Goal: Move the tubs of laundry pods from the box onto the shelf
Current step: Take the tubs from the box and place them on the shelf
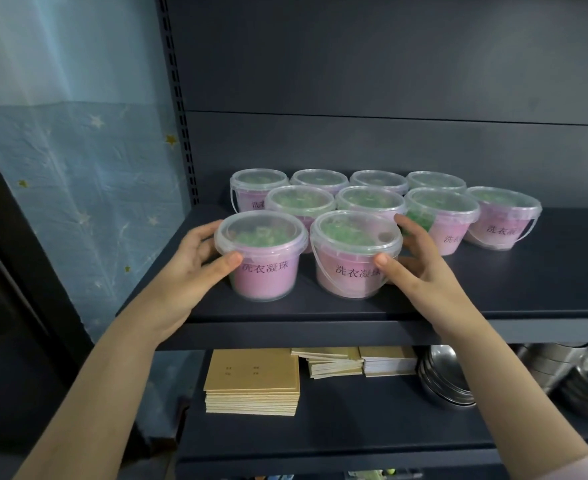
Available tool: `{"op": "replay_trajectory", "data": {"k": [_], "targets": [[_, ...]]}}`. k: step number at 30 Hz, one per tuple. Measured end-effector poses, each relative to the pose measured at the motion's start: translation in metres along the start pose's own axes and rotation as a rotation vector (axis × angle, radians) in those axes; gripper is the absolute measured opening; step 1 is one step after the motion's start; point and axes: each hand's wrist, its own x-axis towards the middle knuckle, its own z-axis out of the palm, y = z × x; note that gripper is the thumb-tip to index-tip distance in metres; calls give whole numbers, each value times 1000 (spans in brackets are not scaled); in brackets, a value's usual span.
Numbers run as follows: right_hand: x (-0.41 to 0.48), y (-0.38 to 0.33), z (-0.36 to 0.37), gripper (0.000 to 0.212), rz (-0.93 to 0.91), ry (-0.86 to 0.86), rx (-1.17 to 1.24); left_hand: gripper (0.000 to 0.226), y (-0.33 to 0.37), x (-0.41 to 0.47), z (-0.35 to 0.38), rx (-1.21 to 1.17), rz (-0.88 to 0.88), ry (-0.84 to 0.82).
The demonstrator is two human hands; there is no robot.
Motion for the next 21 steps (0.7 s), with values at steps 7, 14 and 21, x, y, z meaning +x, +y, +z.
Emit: {"op": "replay_trajectory", "data": {"k": [7, 14, 21], "targets": [[2, 0, 4, 78, 12, 13, -11, 85, 0, 1, -1, 34, 4, -16], [3, -4, 7, 79, 30, 19, -16, 81, 1, -2, -1, 40, 7, -16], [5, 0, 9, 83, 43, 32, -3, 77, 1, -2, 0, 84, 15, -4]]}}
